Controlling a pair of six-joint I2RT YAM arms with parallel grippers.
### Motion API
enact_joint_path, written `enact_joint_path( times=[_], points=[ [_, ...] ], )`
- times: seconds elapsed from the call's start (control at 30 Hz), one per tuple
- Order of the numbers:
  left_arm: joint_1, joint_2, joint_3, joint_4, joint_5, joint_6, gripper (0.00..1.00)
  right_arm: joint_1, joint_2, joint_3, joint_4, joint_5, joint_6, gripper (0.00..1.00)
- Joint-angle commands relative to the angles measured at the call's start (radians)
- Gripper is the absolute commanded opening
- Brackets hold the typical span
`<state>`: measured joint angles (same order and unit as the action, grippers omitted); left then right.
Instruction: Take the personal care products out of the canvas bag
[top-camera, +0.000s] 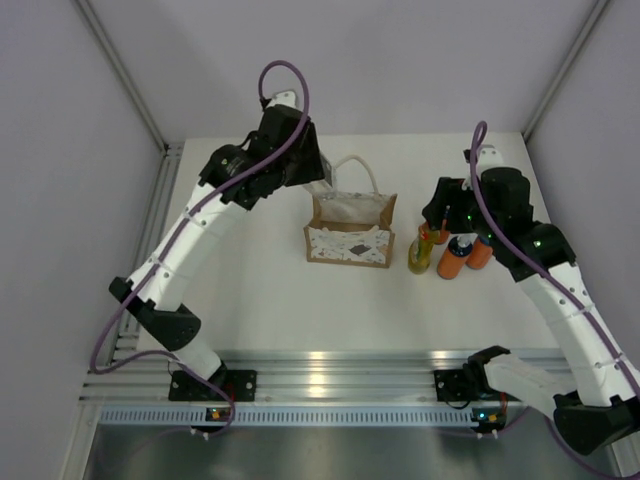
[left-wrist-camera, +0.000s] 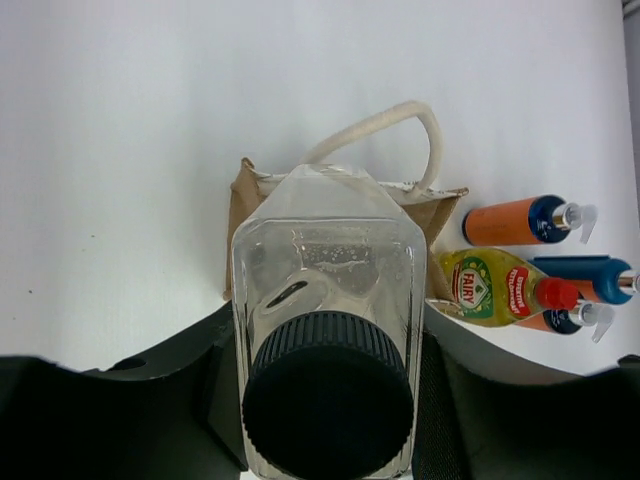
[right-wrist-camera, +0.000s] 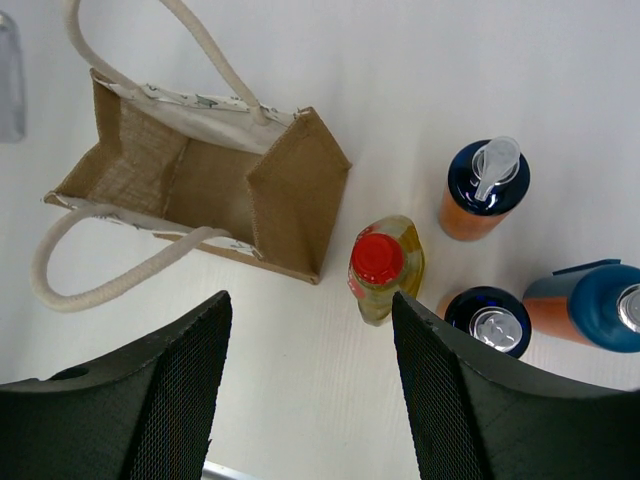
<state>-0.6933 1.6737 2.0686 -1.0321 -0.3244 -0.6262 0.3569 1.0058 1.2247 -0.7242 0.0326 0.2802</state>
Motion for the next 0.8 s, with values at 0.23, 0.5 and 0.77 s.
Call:
enact_joint_path(
  times=[0.23,0.5,0.77],
  points=[
    [0.047,-0.216,-0.024,0.124,-0.283,0.006,0.0,-0.015,0.011,0.088,0.019,0.003,-0.01,0.64],
    [0.3,-0.255,-0.251,0.133,-0.116,0.019,0.0,-0.013,-0.001,0.131,0.016,0.006,-0.019,0.65],
    [0.356,-0.239,-0.453,0.19,-0.021,0.092,0.0,-0.013,-0.062,0.205,-0.046,0.035,-0.052,0.68]
  ],
)
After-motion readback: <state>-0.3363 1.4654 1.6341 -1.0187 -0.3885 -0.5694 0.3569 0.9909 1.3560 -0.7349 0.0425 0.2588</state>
